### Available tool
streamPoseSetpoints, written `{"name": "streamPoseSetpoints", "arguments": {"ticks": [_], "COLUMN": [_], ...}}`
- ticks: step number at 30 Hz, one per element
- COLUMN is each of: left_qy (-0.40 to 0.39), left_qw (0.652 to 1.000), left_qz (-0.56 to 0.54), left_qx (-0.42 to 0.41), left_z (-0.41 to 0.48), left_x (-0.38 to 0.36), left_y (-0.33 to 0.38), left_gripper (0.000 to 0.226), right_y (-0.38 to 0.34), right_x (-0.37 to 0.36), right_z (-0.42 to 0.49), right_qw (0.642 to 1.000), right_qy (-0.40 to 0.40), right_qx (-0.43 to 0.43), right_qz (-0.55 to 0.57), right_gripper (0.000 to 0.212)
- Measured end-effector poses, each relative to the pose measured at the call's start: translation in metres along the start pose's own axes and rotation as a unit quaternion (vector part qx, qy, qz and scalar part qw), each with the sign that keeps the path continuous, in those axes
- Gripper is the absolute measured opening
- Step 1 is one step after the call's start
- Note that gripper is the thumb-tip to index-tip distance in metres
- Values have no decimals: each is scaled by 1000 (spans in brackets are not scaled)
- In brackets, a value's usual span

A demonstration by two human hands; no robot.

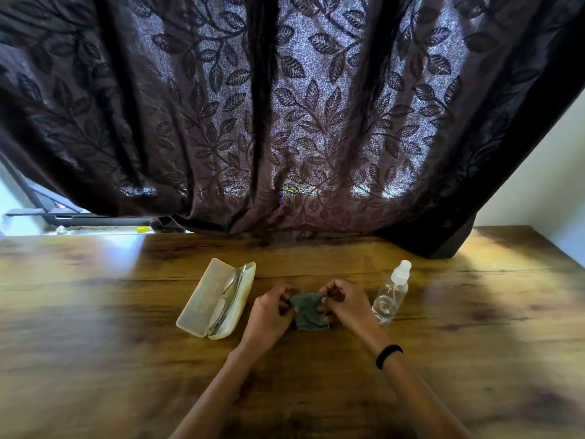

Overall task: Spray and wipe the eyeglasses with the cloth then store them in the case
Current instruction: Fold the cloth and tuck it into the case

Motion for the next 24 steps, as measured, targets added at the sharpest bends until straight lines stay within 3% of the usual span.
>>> {"name": "streamPoseSetpoints", "arguments": {"ticks": [8,16,20,24], "left_qy": [9,-17,-31,19], "left_qw": [994,970,966,974], "left_qz": [92,181,192,172], "left_qx": [-54,-164,-169,-148], "left_z": [-10,-33,-34,-29], "left_x": [8,0,-3,11], "left_y": [14,32,32,34], "left_gripper": [37,23,25,27], "right_y": [-4,-3,-2,-7], "right_x": [5,1,1,11], "right_z": [-12,-28,-30,-26], "right_qw": [989,964,958,963], "right_qy": [11,2,4,50], "right_qx": [71,120,118,100], "right_qz": [-128,-237,-260,-247], "right_gripper": [25,20,19,19]}}
Point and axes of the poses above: each hand's wrist, its own z-axis towards the middle knuckle, its own x-axis out of the back of the hand, y = z × x, the point moved 10 cm from there along z, towards the middle knuckle, and after that the axes turned 3 degrees about -y, right-handed, at the moved point
